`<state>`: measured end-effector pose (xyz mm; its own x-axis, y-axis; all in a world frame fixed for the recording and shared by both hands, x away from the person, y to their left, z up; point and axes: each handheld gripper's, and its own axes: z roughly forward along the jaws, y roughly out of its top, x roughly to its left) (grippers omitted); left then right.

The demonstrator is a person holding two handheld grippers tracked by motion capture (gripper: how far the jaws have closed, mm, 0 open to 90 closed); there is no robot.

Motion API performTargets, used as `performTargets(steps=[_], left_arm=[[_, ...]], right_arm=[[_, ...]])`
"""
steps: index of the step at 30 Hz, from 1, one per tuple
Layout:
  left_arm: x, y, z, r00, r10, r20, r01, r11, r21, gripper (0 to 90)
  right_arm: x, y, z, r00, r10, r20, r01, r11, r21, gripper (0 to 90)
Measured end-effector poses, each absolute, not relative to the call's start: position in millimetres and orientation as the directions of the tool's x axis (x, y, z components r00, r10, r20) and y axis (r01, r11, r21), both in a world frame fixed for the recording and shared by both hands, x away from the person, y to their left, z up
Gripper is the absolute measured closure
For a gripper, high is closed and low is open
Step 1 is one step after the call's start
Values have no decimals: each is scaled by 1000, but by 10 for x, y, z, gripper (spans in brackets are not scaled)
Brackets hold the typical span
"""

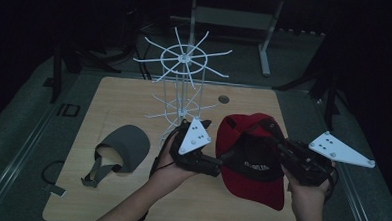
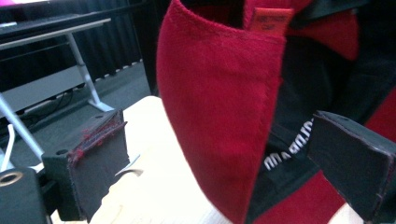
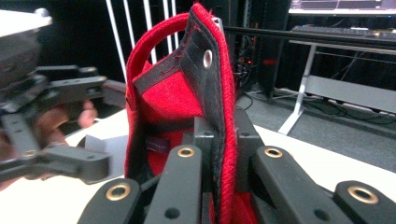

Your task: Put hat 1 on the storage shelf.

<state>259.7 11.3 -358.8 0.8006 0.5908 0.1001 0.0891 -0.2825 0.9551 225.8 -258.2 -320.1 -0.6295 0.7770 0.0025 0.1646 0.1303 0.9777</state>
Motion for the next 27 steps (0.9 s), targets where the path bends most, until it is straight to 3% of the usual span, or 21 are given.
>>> performTargets(steps=[7,13,17,24,27], left_arm=[[2688,15,-3537,799,594,95,105,-293,950,74],[2662,-29,-3484,788,606,108,91,-288,953,174],[2646,-25,-3450,790,596,145,65,-316,947,372],[2650,-57,-3448,782,598,176,53,-345,937,815],[2665,-54,-3434,766,624,155,73,-324,943,891]], right_arm=[[2218,-2541,-3185,-660,751,3,155,132,979,847],[2201,-2498,-3189,-694,720,-6,136,140,981,846],[2206,-2477,-3208,-701,713,-4,140,143,980,847],[2225,-2439,-3276,-694,720,-12,146,157,977,846],[2225,-2434,-3317,-689,725,-12,152,161,975,844]])
